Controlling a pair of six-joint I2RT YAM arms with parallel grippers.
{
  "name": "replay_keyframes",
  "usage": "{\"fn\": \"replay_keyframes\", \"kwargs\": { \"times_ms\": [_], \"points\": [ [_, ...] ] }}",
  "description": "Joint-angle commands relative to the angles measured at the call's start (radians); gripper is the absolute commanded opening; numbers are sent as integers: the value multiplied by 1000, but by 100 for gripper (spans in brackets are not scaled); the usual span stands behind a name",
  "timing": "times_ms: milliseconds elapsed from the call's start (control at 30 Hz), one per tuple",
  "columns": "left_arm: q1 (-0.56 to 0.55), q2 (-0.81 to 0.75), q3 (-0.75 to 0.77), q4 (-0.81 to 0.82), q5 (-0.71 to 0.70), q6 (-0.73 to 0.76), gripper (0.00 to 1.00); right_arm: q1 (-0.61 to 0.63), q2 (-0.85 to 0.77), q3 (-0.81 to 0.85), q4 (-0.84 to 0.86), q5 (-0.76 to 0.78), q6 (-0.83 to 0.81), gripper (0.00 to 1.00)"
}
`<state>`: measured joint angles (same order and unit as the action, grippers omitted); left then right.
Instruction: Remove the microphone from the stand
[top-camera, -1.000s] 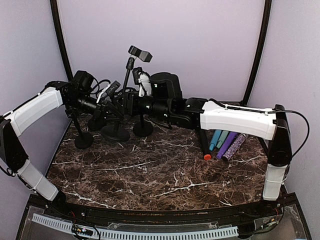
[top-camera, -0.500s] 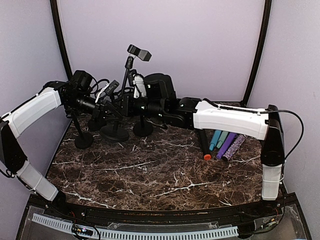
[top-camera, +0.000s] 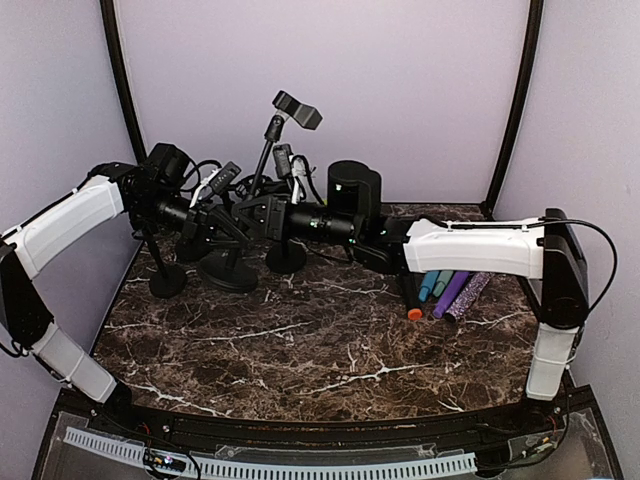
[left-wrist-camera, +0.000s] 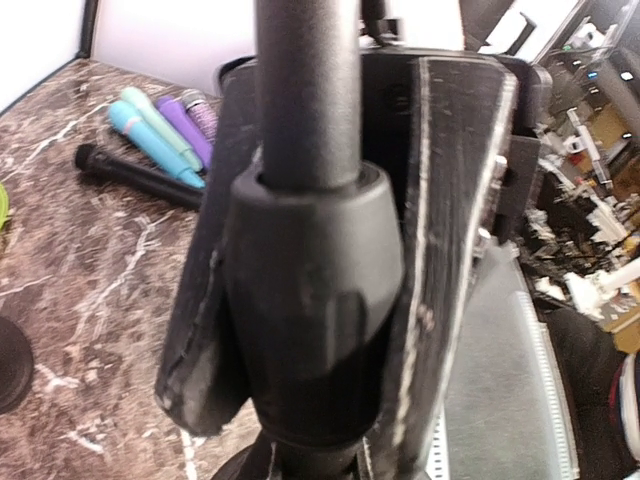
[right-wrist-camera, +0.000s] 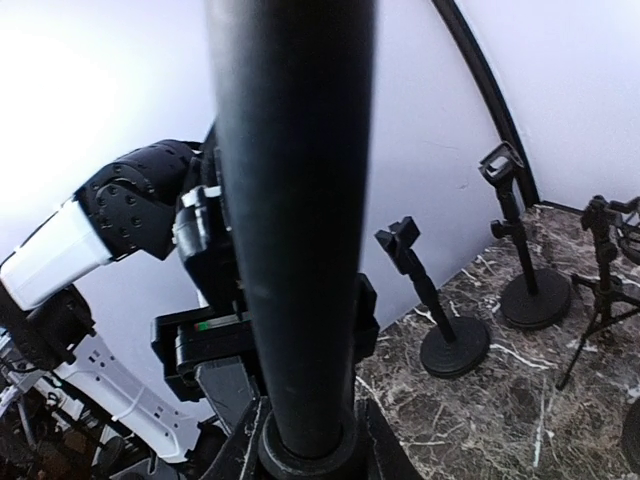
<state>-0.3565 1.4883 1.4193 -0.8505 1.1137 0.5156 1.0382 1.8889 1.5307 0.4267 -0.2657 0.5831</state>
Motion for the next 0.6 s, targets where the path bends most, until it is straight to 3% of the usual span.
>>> {"fn": "replay_keyframes", "kwargs": {
  "times_ms": [0,233,333,367,467,567],
  "points": [
    [25,-49,36,-30,132,58,0,-20,-71,0,234,-237,84,0],
    [25,-37,48,-72,163,85,0,-34,-13,16,496,-520,279,0],
    [24,-39,49,-66,149,83,0,-40,1,19,493,-523,308,8],
    [24,-39,49,-62,144,82,0,-41,-7,13,430,-474,269,14],
    [25,-39,46,-46,123,71,0,-40,-53,18,157,-262,83,47],
    [25,-39,42,-27,102,60,0,-38,-78,30,4,-80,13,70]
  ]
}}
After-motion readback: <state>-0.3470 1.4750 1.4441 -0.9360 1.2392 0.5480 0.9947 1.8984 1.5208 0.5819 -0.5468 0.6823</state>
